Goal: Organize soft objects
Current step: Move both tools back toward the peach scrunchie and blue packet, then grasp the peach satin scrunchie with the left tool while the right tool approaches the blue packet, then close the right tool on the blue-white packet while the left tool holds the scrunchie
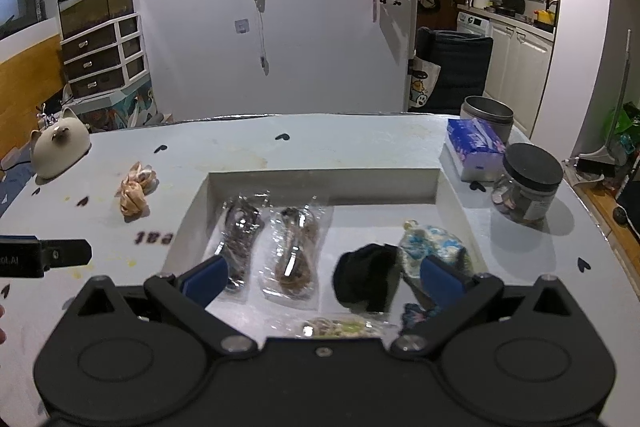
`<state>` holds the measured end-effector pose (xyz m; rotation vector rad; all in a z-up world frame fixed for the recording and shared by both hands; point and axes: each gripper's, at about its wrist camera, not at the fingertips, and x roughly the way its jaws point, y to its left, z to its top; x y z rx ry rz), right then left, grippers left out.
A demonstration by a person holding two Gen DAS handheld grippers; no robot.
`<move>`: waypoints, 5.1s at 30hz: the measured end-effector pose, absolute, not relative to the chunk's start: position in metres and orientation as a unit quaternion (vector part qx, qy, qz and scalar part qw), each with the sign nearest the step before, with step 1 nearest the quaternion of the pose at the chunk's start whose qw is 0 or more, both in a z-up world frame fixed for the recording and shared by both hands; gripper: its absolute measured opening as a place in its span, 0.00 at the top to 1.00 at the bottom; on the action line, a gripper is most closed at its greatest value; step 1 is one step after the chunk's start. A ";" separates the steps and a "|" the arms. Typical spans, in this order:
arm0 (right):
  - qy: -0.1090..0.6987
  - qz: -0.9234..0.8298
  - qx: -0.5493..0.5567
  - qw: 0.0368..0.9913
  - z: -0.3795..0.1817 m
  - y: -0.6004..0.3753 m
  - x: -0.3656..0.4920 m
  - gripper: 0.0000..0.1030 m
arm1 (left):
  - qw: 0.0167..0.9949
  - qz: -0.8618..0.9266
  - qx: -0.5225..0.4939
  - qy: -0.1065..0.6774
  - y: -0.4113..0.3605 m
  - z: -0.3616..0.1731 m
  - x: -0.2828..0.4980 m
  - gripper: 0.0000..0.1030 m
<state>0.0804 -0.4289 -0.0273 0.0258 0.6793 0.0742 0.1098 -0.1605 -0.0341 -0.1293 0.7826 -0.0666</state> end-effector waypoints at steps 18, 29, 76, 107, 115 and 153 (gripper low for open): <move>0.362 0.102 0.014 0.927 -0.031 -0.317 0.089 0.30 | 0.919 -0.044 -0.066 0.387 -0.065 -0.039 0.125 0.00; 0.452 0.148 -0.011 0.880 -0.072 -0.239 0.107 0.83 | 0.918 -0.100 -0.040 0.381 -0.027 -0.045 0.153 0.00; 0.506 0.175 -0.054 0.843 -0.103 -0.192 0.131 0.26 | 0.847 -0.306 0.126 0.415 -0.036 -0.132 0.334 0.56; 0.487 0.193 -0.218 0.823 -0.110 -0.178 0.089 0.17 | 0.823 -0.280 0.042 0.493 -0.028 -0.129 0.157 0.55; 0.466 0.136 -0.169 0.858 -0.092 -0.209 0.086 0.24 | 0.810 -0.298 0.017 0.504 -0.031 -0.130 0.123 0.55; 0.587 0.001 0.060 0.807 -0.129 -0.179 0.156 0.00 | 0.860 -0.217 0.103 0.451 -0.004 -0.129 0.096 0.03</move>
